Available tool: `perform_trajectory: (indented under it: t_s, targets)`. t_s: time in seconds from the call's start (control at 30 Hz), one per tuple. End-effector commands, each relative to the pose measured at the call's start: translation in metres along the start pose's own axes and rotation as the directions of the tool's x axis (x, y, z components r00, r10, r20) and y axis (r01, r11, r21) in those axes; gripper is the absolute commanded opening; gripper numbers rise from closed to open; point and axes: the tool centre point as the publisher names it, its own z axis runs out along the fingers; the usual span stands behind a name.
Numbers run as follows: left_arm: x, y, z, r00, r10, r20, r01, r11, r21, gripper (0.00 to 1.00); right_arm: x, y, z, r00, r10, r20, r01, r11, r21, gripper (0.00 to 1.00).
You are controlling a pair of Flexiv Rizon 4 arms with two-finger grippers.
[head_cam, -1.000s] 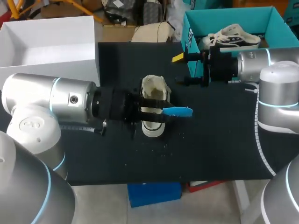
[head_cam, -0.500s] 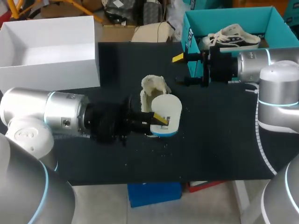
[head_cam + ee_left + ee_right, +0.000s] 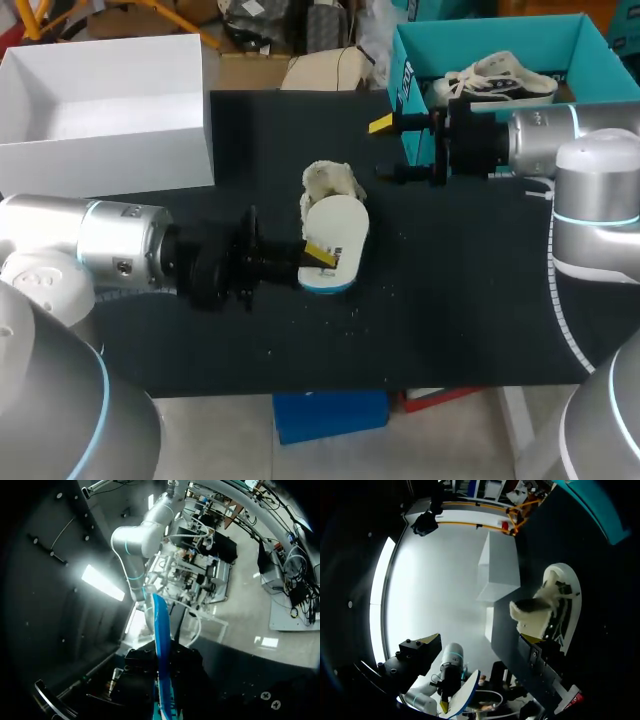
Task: Take the shoe out of the shoebox, open the shoe tongue, remove and reinsert the insole, then place the shoe into the shoebox
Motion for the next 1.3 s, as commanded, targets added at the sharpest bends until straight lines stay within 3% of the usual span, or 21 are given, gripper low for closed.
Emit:
perform_trajectory:
  t_s: [0.03,0.1,0.17,0.2,0.4,0.63,0.93,1.3]
  targets:
    - [0.001,0.0,0.002,1.0,0.002,0.001,-0.002,1.0,-0.004,0.0,0.0,0.0,0.001,1.0,0.0,0.0,0.0,1.0,-0.003,1.0]
    - [0.002,-0.001,0.004,0.998,0.057,0.028,-0.057,0.998,0.008,0.0,0.0,0.0,0.001,1.0,0.0,0.0,0.0,1.0,-0.003,1.0]
    - [0.007,0.001,0.006,0.989,0.143,0.035,-0.142,0.989,-0.031,0.0,0.0,0.0,0.001,1.0,0.0,0.0,0.0,1.0,-0.003,1.0]
    - [0.009,0.003,0.006,0.979,0.186,0.085,-0.185,0.982,-0.024,0.0,0.0,0.0,0.001,1.0,0.0,0.0,0.0,1.0,-0.003,1.0]
    - [0.021,0.025,-0.007,0.912,0.386,0.14,-0.377,0.922,-0.089,0.0,0.0,0.0,0.001,1.0,0.0,0.0,0.0,1.0,-0.003,1.0]
    - [0.034,0.059,-0.018,0.856,0.513,0.066,-0.504,0.856,-0.116,0.0,0.0,0.0,0.001,1.0,0.0,0.0,0.0,1.0,-0.003,1.0]
    - [0.044,0.107,-0.032,0.879,0.476,0.023,-0.468,0.87,-0.154,0.0,0.0,0.0,0.001,1.0,0.0,0.0,0.0,1.0,-0.003,1.0]
    - [0.038,0.162,-0.033,0.881,0.472,-0.03,-0.471,0.871,-0.141,0.0,0.0,0.0,0.001,1.0,0.0,0.0,0.0,1.0,-0.003,1.0]
